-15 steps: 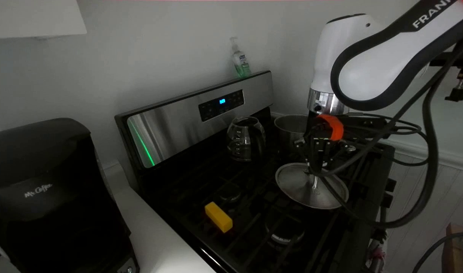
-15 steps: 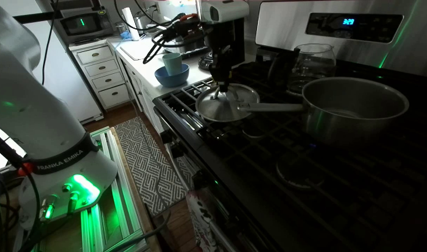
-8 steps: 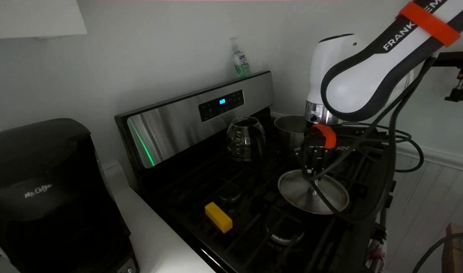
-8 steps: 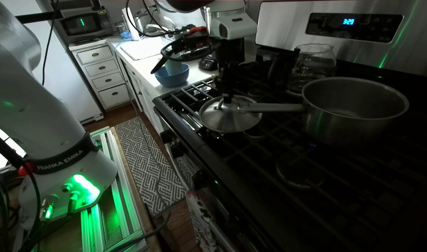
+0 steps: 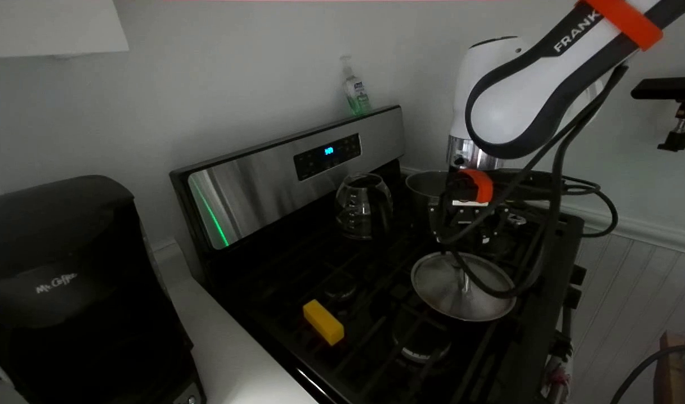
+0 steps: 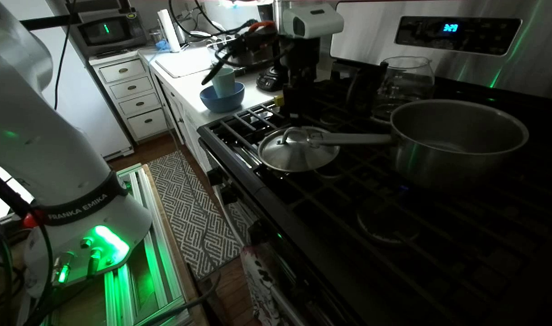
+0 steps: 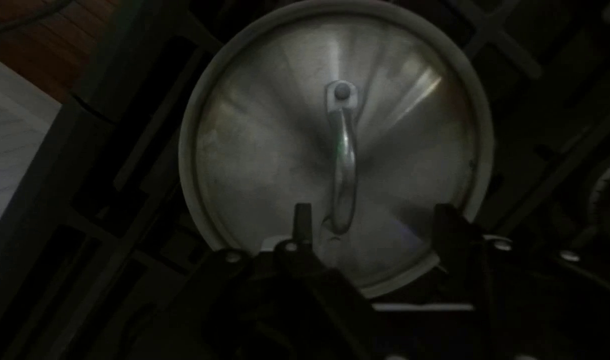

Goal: Put the silver lid on the stove

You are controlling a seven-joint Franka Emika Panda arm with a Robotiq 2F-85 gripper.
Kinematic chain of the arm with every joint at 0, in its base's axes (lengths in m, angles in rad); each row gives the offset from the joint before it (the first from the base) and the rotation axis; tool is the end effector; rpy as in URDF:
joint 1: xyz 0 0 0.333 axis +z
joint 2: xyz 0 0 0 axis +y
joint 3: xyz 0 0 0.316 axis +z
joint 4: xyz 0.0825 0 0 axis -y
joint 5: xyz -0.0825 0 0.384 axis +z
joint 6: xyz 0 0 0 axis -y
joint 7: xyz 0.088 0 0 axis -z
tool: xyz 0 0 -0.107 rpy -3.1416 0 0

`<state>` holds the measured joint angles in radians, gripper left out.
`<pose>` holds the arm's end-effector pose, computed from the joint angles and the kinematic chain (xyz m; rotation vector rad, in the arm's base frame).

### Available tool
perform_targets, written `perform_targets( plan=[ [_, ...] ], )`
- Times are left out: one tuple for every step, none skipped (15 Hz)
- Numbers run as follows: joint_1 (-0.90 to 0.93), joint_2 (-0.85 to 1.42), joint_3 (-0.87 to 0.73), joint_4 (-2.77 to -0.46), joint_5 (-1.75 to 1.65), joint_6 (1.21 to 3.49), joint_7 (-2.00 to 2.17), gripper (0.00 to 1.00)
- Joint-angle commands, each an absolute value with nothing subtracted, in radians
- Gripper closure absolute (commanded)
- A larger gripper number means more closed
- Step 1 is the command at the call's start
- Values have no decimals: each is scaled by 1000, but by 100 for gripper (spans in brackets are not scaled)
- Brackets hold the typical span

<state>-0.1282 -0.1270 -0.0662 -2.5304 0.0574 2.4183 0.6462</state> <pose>0.4425 -0.0865 0.3226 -2.7964 1.3214 -0.0056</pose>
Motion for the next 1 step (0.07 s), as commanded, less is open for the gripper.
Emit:
perform_targets(
  plan=[
    [-132, -157, -62, -2526, 63, 2402, 634, 22]
  ],
)
